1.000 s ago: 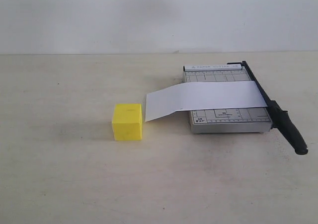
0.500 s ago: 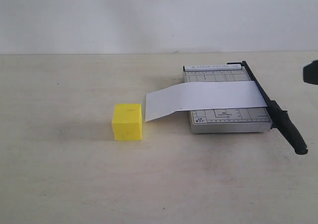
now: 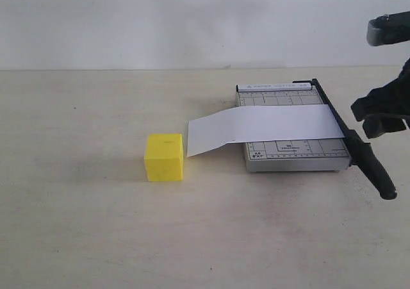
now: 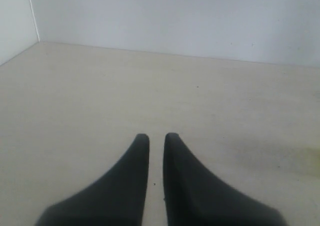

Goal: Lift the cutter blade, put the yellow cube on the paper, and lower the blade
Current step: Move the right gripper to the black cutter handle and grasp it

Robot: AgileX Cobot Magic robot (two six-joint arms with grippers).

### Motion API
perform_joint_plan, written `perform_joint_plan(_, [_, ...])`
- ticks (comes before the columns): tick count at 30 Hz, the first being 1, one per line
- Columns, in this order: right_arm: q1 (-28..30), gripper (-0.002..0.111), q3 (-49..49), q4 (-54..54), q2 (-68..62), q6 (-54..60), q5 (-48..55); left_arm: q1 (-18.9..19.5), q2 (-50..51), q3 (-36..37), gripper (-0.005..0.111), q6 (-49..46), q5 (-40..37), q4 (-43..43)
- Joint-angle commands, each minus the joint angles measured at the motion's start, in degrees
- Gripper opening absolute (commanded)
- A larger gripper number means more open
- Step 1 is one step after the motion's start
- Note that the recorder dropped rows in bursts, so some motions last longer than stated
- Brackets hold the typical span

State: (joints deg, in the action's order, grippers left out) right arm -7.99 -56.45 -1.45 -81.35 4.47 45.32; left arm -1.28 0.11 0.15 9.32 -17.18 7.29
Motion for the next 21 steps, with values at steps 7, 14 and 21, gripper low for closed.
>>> perform_joint_plan(7, [0.15, 0.061, -0.18, -0.69, -11.22, 0.60, 1.26, 0.05, -0.11, -0.15, 0.011, 0.49, 0.64, -0.44])
perform_joint_plan(14, [0.15, 0.061, -0.18, -0.69, -16.31, 1.36, -0.35, 0.05, -0.11, -0.15, 0.011, 0.49, 0.64, -0.44])
perform_joint_plan(21, [0.15, 0.061, -0.18, -0.69, -19.43, 1.62, -1.32, 0.05, -0.11, -0.15, 0.011, 0.49, 0.64, -0.44])
